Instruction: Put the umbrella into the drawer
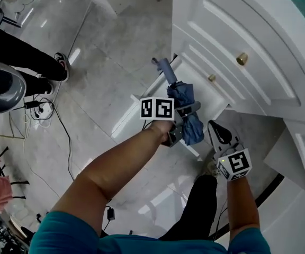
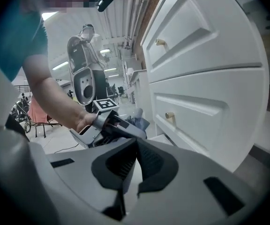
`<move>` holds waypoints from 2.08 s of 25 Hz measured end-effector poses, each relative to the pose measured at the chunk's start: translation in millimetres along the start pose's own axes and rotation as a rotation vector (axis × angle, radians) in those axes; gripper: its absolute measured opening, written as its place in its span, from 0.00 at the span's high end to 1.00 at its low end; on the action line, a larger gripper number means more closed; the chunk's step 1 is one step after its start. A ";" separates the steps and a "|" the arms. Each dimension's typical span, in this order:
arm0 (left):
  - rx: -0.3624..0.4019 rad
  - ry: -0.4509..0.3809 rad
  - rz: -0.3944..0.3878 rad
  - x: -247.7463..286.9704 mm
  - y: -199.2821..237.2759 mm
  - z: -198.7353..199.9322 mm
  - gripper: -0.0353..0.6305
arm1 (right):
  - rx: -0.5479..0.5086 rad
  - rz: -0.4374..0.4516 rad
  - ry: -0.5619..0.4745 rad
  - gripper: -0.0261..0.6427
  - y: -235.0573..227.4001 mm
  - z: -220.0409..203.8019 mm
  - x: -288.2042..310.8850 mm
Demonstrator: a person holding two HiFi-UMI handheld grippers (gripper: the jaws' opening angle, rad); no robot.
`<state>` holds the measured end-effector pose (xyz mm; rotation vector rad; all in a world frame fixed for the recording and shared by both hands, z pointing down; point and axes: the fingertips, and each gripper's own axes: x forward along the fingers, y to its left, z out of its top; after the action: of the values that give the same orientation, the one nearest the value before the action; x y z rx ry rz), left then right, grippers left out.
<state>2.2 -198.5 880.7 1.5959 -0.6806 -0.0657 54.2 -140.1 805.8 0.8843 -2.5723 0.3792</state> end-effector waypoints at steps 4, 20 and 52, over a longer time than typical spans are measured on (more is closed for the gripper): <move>-0.040 0.002 0.038 26.6 28.7 1.2 0.56 | -0.022 0.012 0.019 0.93 0.7 -20.0 3.5; -0.050 0.222 0.297 93.7 146.9 -24.8 0.56 | -0.059 0.026 0.065 0.93 -17.8 -47.7 3.1; -0.029 0.231 0.350 66.9 124.0 -20.0 0.46 | 0.007 0.033 0.039 0.93 6.3 -33.2 4.5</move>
<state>18.1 -209.5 1021.6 1.4095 -0.7630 0.3595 56.1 -125.3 836.4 0.8304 -2.5539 0.4116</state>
